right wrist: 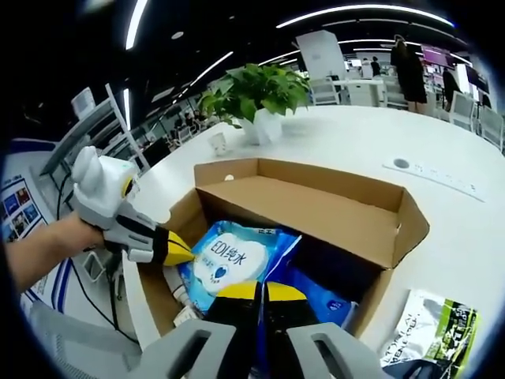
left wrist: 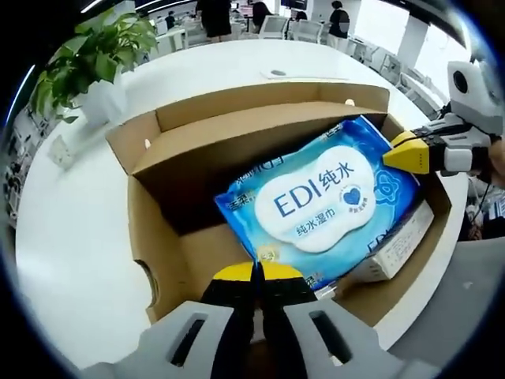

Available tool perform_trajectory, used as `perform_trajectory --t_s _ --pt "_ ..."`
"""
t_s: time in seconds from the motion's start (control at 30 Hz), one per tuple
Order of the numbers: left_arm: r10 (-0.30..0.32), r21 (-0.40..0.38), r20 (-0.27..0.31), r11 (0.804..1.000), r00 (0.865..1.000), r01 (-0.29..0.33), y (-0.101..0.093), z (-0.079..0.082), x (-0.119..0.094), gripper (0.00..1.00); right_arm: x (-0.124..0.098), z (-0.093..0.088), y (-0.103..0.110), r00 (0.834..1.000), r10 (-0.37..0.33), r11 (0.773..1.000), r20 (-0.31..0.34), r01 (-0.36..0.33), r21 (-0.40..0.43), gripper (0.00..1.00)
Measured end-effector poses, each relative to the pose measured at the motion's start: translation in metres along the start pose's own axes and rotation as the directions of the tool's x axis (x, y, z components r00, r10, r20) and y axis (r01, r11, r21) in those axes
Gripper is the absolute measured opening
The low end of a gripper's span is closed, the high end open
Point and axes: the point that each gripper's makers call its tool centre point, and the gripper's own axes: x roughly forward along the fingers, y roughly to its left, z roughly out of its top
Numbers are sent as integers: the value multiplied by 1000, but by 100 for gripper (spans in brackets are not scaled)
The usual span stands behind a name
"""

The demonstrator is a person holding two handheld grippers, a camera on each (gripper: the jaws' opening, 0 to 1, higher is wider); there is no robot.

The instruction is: Operate the shoe box by opening the lid, removing the specified soft item, and placing it in the target area until the item is outside and the box remains undamaged.

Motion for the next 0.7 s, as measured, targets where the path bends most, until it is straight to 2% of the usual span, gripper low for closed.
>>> perform_trajectory --t_s 0.7 --pt "-17 -22 104 1000 994 20 -8 20 -29 0 -22 10 0 999 10 999 45 -12 45 0"
